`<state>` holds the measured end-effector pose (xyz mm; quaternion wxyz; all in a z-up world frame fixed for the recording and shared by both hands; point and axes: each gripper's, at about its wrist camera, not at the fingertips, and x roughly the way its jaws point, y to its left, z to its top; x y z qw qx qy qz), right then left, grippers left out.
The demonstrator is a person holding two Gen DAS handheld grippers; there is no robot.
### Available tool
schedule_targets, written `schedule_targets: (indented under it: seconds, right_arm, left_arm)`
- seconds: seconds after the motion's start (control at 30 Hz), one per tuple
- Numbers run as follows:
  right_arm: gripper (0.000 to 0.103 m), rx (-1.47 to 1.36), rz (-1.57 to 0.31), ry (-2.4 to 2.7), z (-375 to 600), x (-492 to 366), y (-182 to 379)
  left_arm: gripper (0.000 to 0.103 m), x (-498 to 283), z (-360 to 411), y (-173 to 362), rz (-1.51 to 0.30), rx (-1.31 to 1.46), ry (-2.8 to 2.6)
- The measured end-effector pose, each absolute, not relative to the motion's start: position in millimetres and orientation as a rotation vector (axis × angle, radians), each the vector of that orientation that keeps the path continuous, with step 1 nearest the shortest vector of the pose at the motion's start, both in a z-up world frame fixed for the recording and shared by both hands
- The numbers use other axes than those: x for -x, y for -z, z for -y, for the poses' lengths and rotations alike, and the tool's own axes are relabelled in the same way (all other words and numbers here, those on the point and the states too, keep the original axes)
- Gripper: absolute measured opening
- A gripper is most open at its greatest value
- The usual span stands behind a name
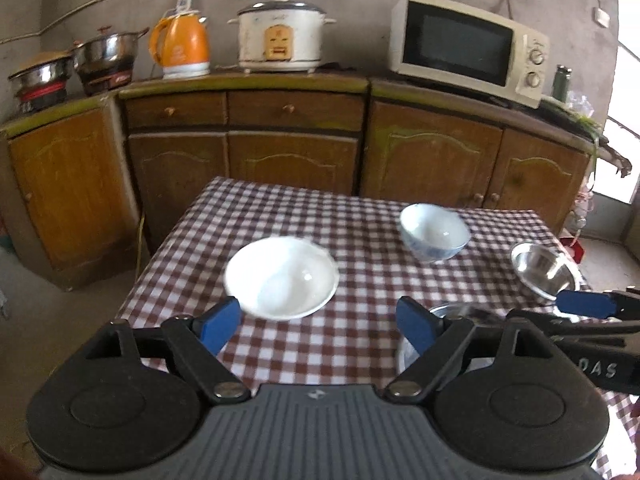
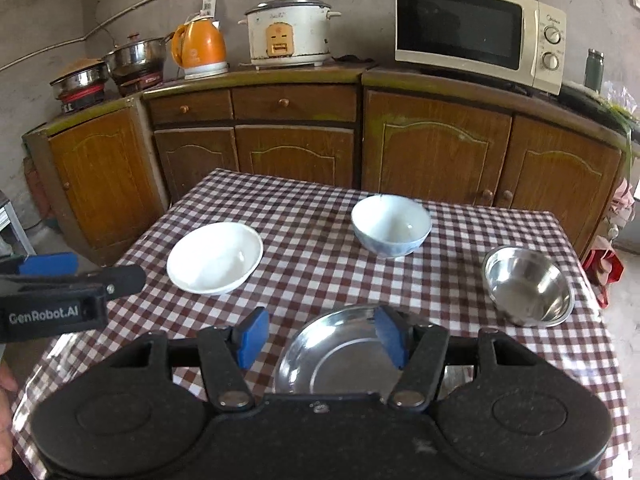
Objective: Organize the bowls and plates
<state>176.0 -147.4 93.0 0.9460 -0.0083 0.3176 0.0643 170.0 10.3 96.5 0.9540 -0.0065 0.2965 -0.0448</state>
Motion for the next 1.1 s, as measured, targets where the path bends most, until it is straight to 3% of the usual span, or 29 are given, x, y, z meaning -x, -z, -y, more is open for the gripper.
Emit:
schedule_targets:
  seconds: [0.8,1.1]
  right_arm:
    - [0.072,-0.084,-0.652,-0.038,227,-199,-63]
    - [0.072,-0.104,-0.665,0.031,272,-209,-54]
  left_arm:
    - [0.089,-203,19,-70,-0.637,0.011,0.108]
    - [0.089,-221,67,-73,-0.617,-0.004,0.188]
